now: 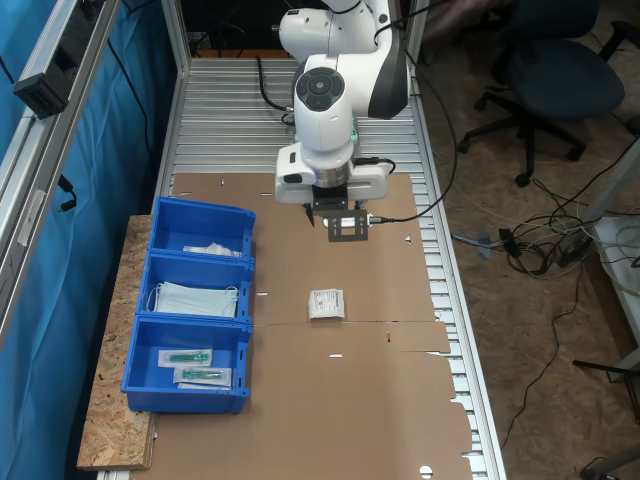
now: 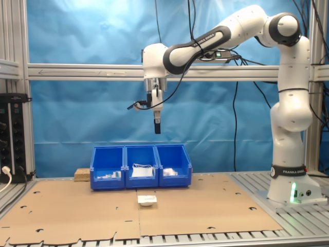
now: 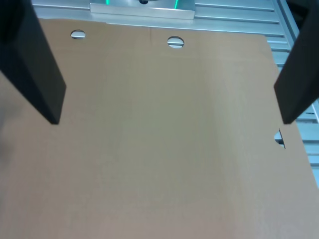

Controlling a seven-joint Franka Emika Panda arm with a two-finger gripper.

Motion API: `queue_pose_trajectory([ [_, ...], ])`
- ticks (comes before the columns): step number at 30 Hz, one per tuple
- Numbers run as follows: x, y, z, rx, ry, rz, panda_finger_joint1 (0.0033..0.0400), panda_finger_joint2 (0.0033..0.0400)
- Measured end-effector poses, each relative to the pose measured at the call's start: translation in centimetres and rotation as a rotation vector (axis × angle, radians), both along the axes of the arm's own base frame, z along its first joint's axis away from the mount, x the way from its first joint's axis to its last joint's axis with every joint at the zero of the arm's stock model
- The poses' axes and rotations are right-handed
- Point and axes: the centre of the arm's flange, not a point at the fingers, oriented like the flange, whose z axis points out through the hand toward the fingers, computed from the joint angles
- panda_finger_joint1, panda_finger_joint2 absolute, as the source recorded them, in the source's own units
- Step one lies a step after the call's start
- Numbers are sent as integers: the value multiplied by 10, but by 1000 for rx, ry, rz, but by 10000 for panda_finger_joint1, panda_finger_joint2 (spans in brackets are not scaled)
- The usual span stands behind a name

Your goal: Pick and place sorting task of medical equipment.

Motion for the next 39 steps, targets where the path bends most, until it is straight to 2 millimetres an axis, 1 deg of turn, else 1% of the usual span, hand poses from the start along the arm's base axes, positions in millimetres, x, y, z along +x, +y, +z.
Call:
queue_pose_trajectory([
  [12, 5, 5, -7, 2, -32, 7, 400, 400],
  [18, 3, 8, -20, -3, -53, 8, 400, 400],
  [23, 1, 9, -38, -10, -68, 5, 400, 400],
  [28, 2, 9, -61, -22, -83, 0, 400, 400],
  [29, 4, 9, -71, -27, -88, -1, 400, 400],
  [39, 11, 8, -123, -52, -90, -6, 400, 400],
])
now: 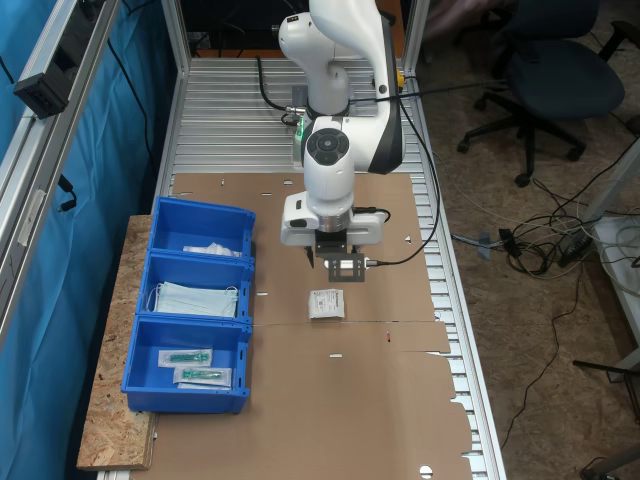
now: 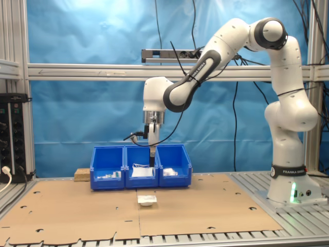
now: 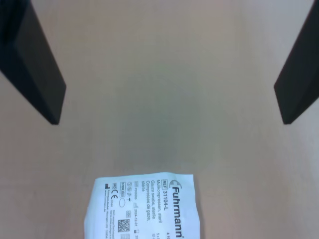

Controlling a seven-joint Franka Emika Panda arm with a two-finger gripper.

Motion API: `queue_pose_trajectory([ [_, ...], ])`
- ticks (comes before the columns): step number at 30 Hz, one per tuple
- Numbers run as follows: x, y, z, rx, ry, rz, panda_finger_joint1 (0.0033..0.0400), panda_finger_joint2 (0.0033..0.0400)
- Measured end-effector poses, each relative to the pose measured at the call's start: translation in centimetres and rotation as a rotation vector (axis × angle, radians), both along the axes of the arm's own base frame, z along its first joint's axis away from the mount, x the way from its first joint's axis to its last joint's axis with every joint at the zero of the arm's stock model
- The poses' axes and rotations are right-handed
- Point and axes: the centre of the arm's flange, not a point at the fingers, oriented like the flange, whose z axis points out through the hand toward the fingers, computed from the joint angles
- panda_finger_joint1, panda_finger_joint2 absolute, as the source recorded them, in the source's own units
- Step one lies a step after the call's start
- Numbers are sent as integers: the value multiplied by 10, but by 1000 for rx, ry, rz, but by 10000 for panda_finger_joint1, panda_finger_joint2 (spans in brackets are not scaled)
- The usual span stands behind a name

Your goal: Pick and place sorting task of medical equipment.

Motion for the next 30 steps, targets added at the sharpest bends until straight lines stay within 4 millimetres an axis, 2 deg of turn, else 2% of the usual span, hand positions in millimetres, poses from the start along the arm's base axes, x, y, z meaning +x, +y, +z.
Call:
queue_pose_trajectory([
  [22, 7, -1, -86, -36, 27, -2, 400, 400],
  [30, 14, -1, -107, -46, 36, 0, 400, 400],
])
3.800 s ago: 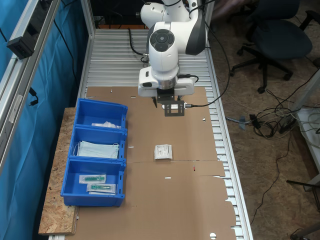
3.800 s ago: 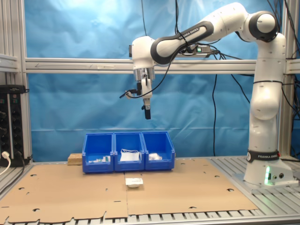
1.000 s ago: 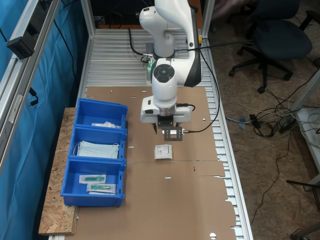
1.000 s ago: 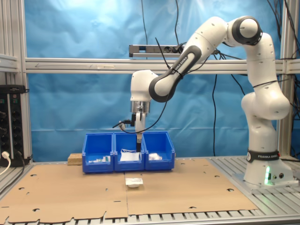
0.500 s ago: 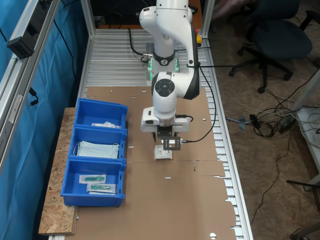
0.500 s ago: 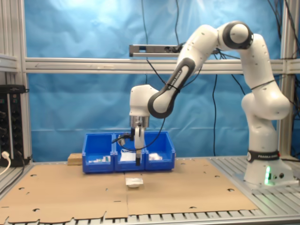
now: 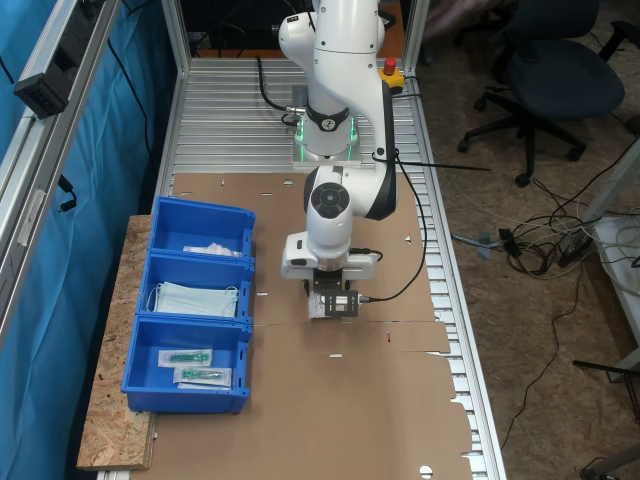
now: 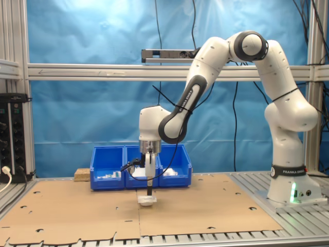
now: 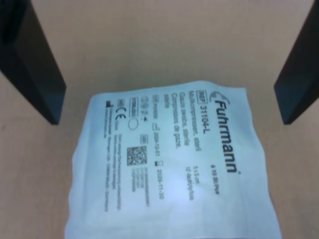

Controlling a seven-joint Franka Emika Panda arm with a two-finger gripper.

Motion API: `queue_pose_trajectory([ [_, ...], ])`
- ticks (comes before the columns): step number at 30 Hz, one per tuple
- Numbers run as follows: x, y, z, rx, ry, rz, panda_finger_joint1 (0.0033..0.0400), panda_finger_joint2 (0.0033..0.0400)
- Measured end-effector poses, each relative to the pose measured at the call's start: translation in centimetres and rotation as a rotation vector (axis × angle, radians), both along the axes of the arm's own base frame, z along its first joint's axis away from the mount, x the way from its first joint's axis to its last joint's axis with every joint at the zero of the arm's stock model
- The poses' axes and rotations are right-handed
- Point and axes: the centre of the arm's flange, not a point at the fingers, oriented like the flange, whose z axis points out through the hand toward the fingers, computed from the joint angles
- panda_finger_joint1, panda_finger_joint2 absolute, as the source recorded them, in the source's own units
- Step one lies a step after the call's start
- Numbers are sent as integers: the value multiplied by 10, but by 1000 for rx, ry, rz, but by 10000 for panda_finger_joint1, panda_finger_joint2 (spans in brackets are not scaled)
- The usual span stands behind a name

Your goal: Pick and place sorting task of medical equipment.

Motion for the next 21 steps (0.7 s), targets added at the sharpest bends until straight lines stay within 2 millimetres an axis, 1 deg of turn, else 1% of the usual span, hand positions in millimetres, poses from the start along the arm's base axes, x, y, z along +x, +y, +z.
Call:
queue_pose_trajectory([
  [7, 5, 4, -9, -2, -1, 9, 400, 400],
  [21, 10, 16, -17, 3, -7, 29, 400, 400],
])
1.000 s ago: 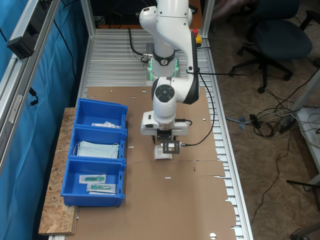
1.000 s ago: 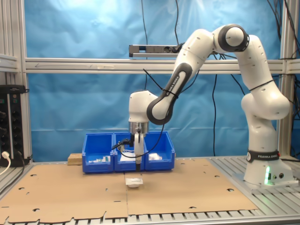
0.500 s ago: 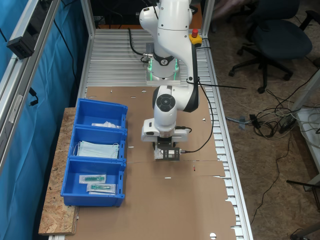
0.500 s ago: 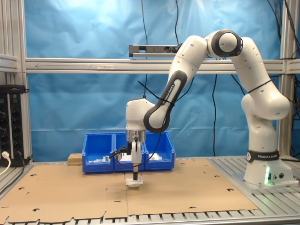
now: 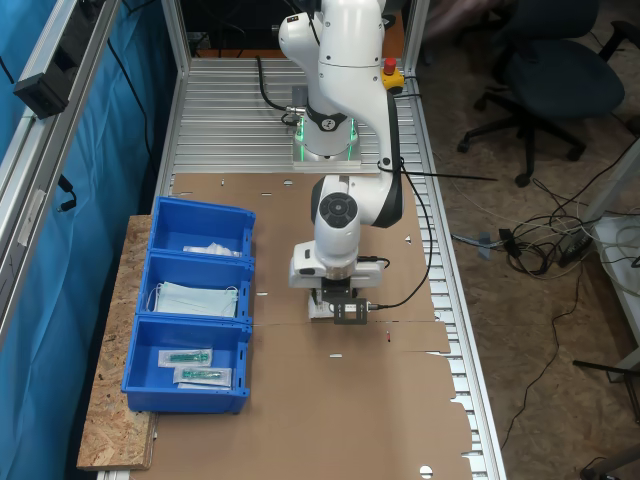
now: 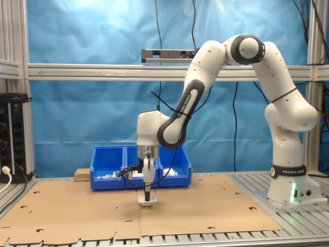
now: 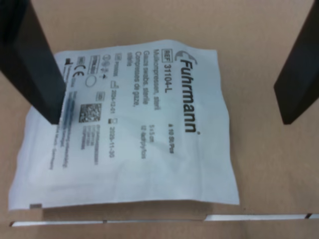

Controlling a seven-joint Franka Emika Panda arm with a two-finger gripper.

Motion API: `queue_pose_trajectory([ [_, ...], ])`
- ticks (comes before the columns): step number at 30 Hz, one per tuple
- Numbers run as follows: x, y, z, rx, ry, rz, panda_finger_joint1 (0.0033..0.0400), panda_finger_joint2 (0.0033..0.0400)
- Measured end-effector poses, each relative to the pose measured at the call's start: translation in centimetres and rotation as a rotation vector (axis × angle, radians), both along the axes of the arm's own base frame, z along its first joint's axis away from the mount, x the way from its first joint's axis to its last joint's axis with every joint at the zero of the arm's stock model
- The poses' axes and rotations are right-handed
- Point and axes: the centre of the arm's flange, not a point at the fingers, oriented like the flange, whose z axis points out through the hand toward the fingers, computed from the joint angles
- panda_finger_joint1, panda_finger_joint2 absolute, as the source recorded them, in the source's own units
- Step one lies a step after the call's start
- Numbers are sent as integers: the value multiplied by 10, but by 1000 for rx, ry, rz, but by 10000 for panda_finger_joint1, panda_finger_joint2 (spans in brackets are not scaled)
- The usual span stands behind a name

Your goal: Pick and place sorting task of medical equipment.

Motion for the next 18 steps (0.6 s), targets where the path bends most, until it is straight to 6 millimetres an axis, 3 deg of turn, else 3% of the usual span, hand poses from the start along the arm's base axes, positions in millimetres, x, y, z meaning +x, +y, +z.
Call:
queue_pose_trajectory([
  [18, 2, -3, -19, -4, 20, -4, 400, 400],
])
